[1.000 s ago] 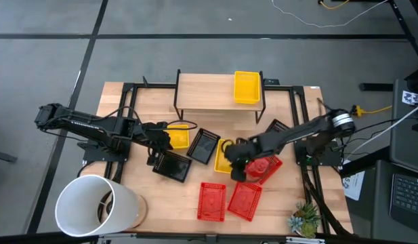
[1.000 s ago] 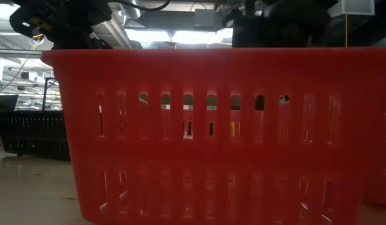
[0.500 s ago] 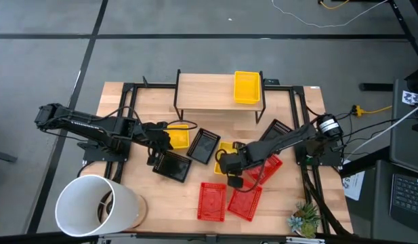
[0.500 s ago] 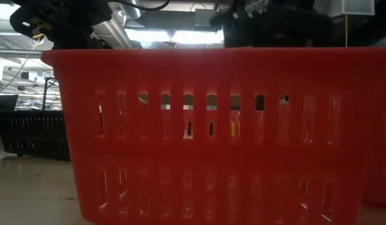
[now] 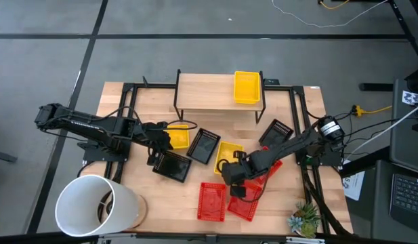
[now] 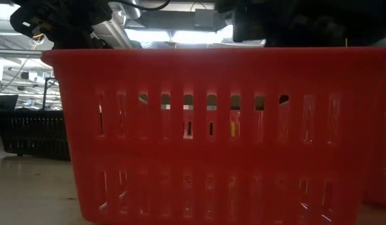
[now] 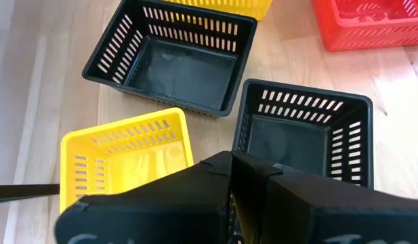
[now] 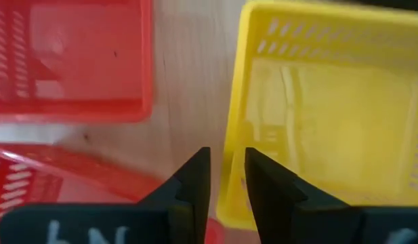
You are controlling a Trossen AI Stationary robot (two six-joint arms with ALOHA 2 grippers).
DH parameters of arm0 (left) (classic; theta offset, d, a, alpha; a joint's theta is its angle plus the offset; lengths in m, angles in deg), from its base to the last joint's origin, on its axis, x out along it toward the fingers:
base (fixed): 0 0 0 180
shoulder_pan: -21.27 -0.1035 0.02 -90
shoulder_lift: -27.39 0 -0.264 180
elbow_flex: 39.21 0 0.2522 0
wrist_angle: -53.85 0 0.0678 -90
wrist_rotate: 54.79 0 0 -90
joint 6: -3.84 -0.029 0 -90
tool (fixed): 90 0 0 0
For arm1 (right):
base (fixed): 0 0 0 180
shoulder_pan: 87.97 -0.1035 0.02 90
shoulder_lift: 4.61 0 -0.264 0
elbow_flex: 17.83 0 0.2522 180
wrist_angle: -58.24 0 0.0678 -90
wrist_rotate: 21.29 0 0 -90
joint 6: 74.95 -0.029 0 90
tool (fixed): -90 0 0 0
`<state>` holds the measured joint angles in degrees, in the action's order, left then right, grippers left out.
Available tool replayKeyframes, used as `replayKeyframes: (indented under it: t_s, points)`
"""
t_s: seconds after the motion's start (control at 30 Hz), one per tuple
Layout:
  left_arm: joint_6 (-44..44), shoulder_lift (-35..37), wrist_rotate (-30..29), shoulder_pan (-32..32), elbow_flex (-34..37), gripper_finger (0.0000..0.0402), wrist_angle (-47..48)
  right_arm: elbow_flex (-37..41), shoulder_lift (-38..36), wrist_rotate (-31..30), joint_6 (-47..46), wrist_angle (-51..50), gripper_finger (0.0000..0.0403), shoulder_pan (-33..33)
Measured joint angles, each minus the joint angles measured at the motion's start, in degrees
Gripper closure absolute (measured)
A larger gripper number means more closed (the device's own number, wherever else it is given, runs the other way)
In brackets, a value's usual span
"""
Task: Stack baskets on shelf by color
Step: Stack the right yellow basket on top of the yellow basket on the shelf
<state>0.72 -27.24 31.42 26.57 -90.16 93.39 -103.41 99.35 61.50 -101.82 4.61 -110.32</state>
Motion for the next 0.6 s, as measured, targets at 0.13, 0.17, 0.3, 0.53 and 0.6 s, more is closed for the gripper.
replayKeyframes:
  t_s: [0.13, 0.17, 0.3, 0.53, 0.6]
  points:
    - [0.0, 0.0, 0.0, 0.0, 0.0, 0.0401, 0.0, 3.2, 0.0, -0.6, -0.5, 3.4, 0.0311, -0.3]
    - [0.0, 0.0, 0.0, 0.0, 0.0, 0.0401, 0.0, 3.9, 0.0, -0.7, -1.3, 4.1, 0.0311, -0.3]
    - [0.0, 0.0, 0.0, 0.0, 0.0, 0.0401, 0.0, 6.9, 0.0, -0.7, -1.3, 9.8, 0.0311, 0.0]
    - [0.0, 0.0, 0.0, 0.0, 0.0, 0.0401, 0.0, 9.4, 0.0, -0.7, -1.4, 13.2, 0.033, 1.2]
    - [0.0, 0.0, 0.0, 0.0, 0.0, 0.0401, 0.0, 9.4, 0.0, -0.7, -1.5, 13.1, 0.0358, 1.6]
